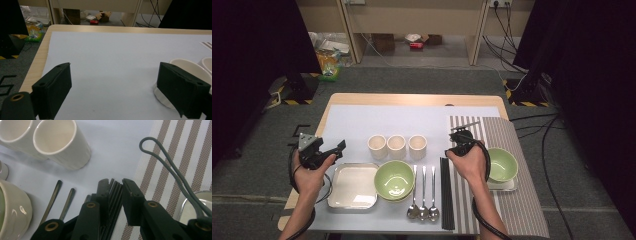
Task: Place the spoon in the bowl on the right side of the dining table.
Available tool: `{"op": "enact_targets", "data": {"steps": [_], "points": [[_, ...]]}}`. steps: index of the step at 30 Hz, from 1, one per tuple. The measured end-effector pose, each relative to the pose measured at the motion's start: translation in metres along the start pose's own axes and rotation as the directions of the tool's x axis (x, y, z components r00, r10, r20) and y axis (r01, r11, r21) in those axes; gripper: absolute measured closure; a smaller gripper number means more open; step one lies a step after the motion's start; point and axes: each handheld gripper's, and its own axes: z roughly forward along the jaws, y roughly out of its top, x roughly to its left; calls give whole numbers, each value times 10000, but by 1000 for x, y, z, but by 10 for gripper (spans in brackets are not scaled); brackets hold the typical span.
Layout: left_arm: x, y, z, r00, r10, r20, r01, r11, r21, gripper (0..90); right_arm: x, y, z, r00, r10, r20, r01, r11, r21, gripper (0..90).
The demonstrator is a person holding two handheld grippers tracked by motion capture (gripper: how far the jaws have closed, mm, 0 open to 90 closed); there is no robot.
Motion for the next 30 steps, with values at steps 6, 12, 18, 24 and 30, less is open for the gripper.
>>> {"op": "enact_targets", "data": {"steps": [6, 12, 18, 24, 30], "points": [[-1, 0, 0, 10000, 34, 55, -34, 10000, 35, 115, 3, 0, 1, 10000, -6, -9, 6, 10000, 39, 760], [0, 0, -2, 10000, -6, 76, 6, 10000, 13, 115, 8, 0, 4, 10000, -46, -51, 46, 9999, 109, 745], [-3, 4, -2, 9998, 45, 186, -43, 9999, -107, 115, 17, 3, 8, 9998, -176, -41, 177, 9992, 359, 731], [-2, 3, -4, 9998, 29, 189, -27, 10000, -77, 115, 26, -1, 17, 9997, -228, -97, 235, 9971, 720, 725], [-2, 2, -3, 9998, 3, 198, -1, 10000, -82, 115, 30, -3, 30, 9995, -269, -160, 284, 9941, 1043, 723]]}}
